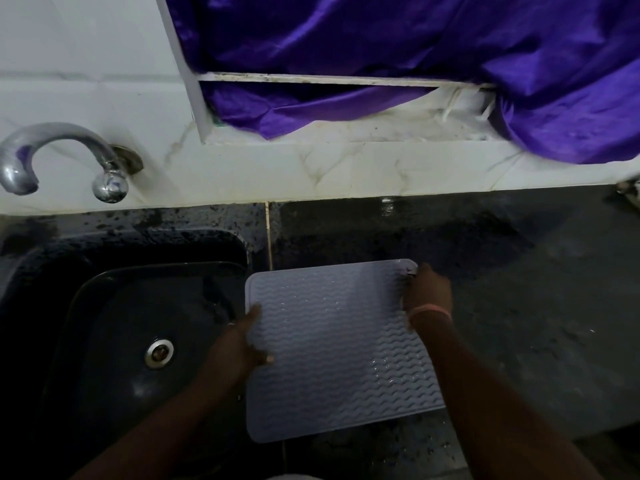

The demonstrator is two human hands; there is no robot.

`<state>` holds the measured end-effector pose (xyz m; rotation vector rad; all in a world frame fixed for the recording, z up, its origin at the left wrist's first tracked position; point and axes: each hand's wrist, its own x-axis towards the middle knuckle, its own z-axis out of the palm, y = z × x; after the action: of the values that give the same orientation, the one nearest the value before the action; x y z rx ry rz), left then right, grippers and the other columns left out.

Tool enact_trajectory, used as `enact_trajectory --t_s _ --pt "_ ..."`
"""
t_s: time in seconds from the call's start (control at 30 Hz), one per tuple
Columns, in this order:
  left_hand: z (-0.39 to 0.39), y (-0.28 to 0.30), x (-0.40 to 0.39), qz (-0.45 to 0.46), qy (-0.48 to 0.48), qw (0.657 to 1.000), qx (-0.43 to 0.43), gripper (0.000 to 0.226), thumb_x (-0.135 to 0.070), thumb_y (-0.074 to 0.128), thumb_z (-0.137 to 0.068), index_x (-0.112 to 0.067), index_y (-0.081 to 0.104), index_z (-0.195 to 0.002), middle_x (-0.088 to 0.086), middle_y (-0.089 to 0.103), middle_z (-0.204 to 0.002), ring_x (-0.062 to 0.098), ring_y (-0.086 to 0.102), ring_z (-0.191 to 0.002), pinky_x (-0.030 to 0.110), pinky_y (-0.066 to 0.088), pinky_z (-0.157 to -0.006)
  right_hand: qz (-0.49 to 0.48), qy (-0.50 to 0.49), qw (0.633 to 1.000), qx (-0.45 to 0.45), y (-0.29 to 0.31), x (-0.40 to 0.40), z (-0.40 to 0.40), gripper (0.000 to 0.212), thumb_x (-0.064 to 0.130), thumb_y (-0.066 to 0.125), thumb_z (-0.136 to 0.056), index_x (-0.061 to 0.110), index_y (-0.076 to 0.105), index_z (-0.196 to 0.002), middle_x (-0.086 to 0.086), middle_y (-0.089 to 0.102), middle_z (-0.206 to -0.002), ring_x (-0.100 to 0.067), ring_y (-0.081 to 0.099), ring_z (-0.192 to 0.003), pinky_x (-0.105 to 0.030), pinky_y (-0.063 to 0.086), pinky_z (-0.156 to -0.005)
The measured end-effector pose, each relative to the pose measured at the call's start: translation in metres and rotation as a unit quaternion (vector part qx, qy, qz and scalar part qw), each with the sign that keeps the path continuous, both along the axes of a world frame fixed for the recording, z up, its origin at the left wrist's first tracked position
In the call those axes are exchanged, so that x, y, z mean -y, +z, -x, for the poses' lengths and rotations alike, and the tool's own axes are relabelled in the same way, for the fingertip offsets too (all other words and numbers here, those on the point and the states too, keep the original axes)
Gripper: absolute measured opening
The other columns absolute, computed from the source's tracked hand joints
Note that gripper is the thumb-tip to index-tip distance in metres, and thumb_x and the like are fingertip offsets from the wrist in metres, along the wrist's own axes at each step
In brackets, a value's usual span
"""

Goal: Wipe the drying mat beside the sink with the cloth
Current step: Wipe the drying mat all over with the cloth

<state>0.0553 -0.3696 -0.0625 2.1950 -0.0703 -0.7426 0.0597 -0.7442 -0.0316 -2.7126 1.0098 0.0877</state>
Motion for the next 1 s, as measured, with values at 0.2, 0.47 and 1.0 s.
enact_trajectory --t_s 0.2,0.47,1.0 --pt "-0.008 -0.01 -0.013 -0.057 -0.048 0.997 0.015 0.116 -0.03 0.089 -0.07 -0.033 0.013 -0.158 0.003 0.04 -0.157 0.018 0.047 -0.136 0.022 0.039 -0.101 0.01 0.055 0.998 -0.015 0.001 -0.108 -0.016 0.024 0.016 0.046 -0.102 0.008 0.057 -0.122 -0.013 0.067 -0.113 -0.029 0.06 -0.108 -0.04 0.048 -0.093" --pt "-0.005 -0.008 -0.013 -0.15 -0.068 0.983 0.083 0.096 -0.035 0.08 -0.078 -0.026 0.027 -0.157 0.009 0.06 -0.138 0.027 0.062 -0.117 0.038 0.05 -0.096 -0.167 0.261 0.951 0.007 0.019 -0.26 -0.016 0.019 0.016 0.058 -0.095 0.01 0.062 -0.113 -0.015 0.068 -0.109 -0.032 0.063 -0.105 -0.039 0.051 -0.091" --pt "-0.014 -0.009 -0.004 -0.204 -0.12 0.971 0.027 0.119 -0.054 0.076 -0.078 -0.033 -0.01 -0.157 0.011 0.044 -0.153 0.025 0.052 -0.132 0.034 0.043 -0.106 0.004 0.041 0.999 -0.006 -0.005 -0.058 -0.049 0.025 0.009 0.051 -0.098 0.006 0.057 -0.122 -0.018 0.065 -0.118 -0.031 0.054 -0.116 -0.039 0.05 -0.089"
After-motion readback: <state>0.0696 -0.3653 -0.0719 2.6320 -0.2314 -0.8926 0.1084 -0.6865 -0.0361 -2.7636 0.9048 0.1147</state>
